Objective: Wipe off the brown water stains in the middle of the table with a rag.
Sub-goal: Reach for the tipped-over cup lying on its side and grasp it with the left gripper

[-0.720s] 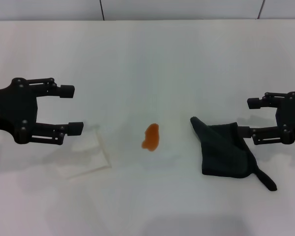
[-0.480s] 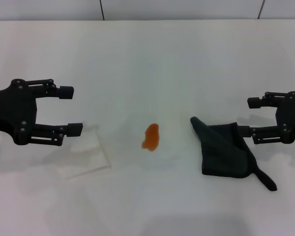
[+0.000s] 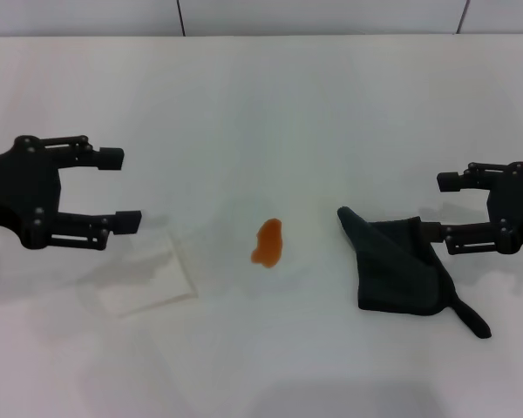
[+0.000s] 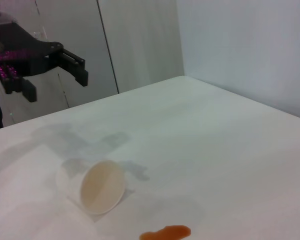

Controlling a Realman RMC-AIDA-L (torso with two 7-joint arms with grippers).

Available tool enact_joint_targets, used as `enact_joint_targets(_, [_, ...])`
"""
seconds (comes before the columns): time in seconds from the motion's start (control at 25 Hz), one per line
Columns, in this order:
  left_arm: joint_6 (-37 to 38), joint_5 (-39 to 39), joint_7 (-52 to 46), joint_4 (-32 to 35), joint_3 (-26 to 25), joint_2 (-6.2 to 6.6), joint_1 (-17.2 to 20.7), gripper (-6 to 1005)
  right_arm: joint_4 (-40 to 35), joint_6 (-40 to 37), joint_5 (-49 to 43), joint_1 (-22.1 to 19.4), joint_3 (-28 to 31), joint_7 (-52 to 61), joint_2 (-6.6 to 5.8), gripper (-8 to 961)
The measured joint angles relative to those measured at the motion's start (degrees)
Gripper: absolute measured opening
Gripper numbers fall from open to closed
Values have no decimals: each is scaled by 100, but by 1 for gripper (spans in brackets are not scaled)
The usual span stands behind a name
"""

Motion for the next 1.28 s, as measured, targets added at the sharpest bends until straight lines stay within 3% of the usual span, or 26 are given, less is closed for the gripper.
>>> enact_joint_targets(0.24, [-138,455,-122,-113,-1,137,-266,861,53,12,5,0,-22,96,5,830])
enact_joint_targets(0.6, [-4,1327,-434,-332,79,199,-673,861,219,12,31,-9,-65,159,14,830])
enact_joint_targets(1.28, [80,2481,-952,-225,177,290,-837,861,292,5,34,-9,-89,117,14,829])
